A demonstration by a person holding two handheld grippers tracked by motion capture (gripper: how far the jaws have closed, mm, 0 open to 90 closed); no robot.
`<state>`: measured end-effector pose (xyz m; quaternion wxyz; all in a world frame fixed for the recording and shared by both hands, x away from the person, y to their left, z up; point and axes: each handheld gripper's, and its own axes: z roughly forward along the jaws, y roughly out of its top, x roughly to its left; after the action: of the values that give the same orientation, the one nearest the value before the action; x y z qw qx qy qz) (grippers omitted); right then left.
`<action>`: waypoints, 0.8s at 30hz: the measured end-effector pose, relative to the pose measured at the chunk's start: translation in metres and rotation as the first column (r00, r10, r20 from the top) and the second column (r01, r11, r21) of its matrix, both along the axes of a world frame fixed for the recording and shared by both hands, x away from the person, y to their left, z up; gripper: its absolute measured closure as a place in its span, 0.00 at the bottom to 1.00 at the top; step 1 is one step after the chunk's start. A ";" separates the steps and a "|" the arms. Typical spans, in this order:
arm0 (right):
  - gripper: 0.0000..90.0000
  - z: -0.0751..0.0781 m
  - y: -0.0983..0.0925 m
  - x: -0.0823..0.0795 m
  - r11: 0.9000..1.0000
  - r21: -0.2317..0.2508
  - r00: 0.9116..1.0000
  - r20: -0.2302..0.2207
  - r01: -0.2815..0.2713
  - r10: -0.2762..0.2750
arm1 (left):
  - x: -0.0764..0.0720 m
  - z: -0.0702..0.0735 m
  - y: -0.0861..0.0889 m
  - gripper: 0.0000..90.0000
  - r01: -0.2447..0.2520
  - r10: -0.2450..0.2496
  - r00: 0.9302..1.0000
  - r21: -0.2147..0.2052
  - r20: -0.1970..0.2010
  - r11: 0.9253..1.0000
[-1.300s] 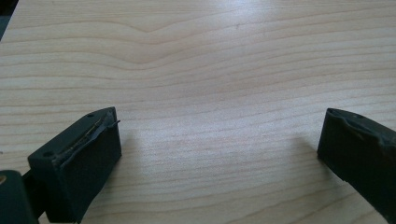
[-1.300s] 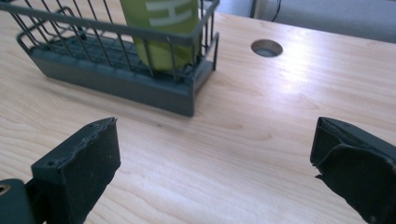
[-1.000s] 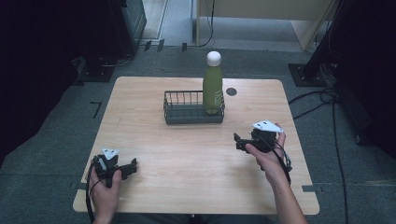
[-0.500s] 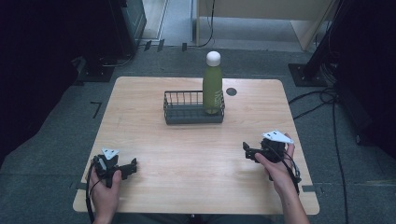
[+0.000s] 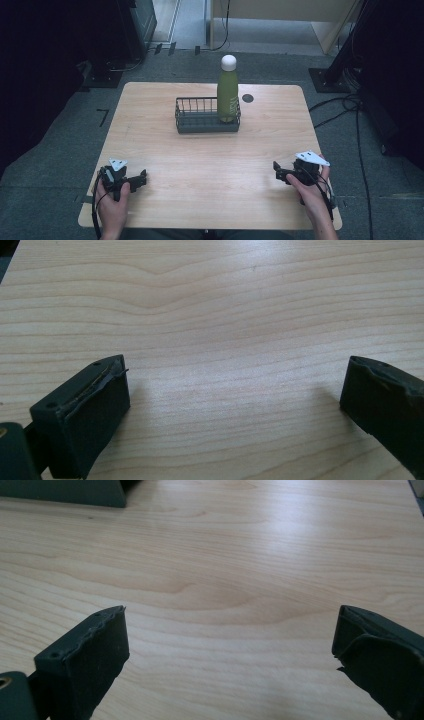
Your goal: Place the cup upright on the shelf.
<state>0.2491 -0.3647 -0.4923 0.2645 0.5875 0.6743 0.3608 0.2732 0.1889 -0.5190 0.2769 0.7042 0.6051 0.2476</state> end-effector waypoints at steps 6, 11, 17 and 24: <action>0.02 -0.005 -0.015 -0.012 0.999 0.009 0.999 -0.009 0.036 -0.035 | 0.000 0.000 0.000 0.00 0.002 -0.002 1.000 0.002 -0.001 1.000; 0.02 -0.008 -0.025 -0.020 0.998 -0.002 0.998 -0.016 0.055 -0.055 | 0.000 0.000 0.000 0.00 0.002 -0.002 1.000 0.002 -0.001 1.000; 0.02 -0.014 -0.034 -0.031 0.997 -0.035 0.997 -0.030 0.070 -0.071 | 0.000 0.000 0.000 0.00 0.001 -0.001 1.000 0.001 -0.001 1.000; 0.02 -0.022 -0.044 -0.041 0.994 -0.040 0.993 -0.059 0.101 -0.103 | 0.000 0.000 0.000 0.00 0.000 0.000 1.000 0.000 0.000 1.000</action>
<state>0.2084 -0.4083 -0.5147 0.2727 0.6269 0.6577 0.3164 0.2732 0.1890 -0.5190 0.2767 0.7043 0.6050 0.2477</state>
